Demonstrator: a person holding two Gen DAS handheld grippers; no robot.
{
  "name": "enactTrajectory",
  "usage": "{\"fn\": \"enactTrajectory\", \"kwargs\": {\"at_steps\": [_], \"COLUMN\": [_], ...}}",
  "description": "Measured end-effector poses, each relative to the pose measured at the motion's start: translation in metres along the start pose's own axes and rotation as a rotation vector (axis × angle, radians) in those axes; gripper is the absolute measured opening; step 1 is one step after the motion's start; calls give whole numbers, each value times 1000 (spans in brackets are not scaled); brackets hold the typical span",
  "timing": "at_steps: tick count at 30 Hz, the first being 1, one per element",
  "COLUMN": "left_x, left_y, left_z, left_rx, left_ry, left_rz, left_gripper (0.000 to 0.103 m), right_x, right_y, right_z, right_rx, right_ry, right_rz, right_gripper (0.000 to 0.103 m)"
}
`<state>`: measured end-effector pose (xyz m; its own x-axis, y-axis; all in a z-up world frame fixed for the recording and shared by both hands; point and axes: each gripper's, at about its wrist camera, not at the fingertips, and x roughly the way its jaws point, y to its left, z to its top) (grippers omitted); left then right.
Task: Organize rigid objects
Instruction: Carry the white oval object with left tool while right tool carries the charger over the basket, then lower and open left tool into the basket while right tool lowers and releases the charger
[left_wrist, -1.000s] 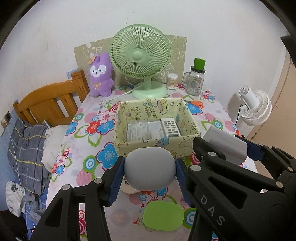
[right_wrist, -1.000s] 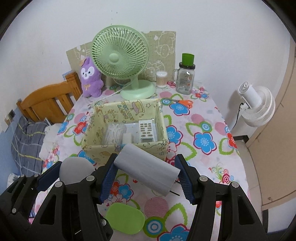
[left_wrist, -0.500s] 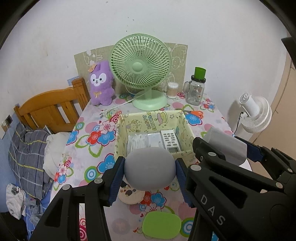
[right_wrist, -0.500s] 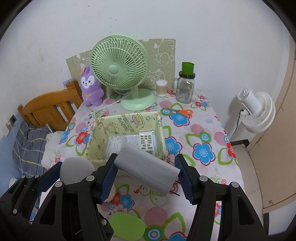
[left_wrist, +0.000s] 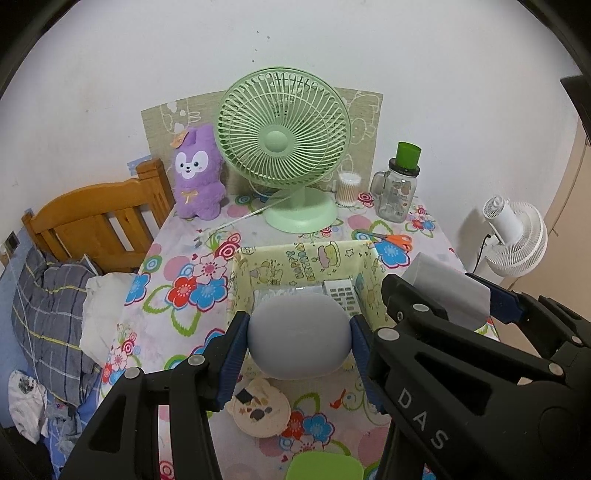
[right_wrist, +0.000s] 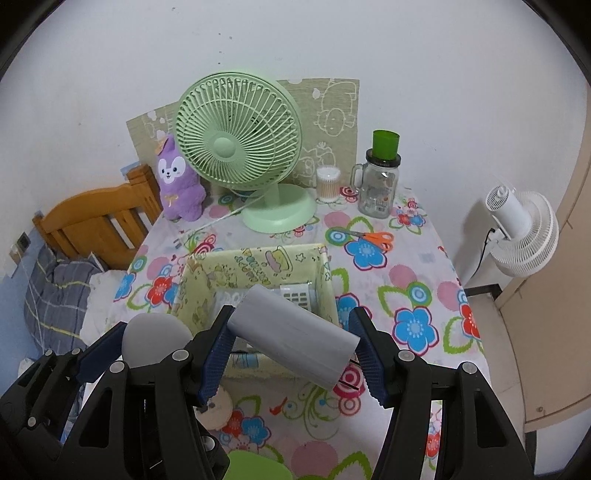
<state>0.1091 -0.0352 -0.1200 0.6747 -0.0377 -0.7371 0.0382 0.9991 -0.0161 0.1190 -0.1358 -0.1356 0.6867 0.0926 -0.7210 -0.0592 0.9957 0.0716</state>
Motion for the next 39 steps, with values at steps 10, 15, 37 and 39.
{"fn": "enactTrajectory", "kwargs": {"at_steps": [10, 15, 37, 39], "left_x": [29, 45, 126, 133], "left_y": [3, 5, 4, 3], "left_z": [19, 26, 41, 40], "left_rx": [-10, -19, -41, -40], "left_ry": [7, 16, 67, 78], "left_rz": [-23, -27, -74, -77], "left_gripper": [57, 57, 57, 57], "right_x": [29, 45, 127, 136], "right_y": [-1, -1, -13, -15], "right_z": [20, 29, 48, 47], "right_rx": [2, 5, 5, 6], "right_ry": [9, 15, 61, 75], "right_rz": [-9, -8, -3, -6], "right_gripper": [65, 65, 65, 65]}}
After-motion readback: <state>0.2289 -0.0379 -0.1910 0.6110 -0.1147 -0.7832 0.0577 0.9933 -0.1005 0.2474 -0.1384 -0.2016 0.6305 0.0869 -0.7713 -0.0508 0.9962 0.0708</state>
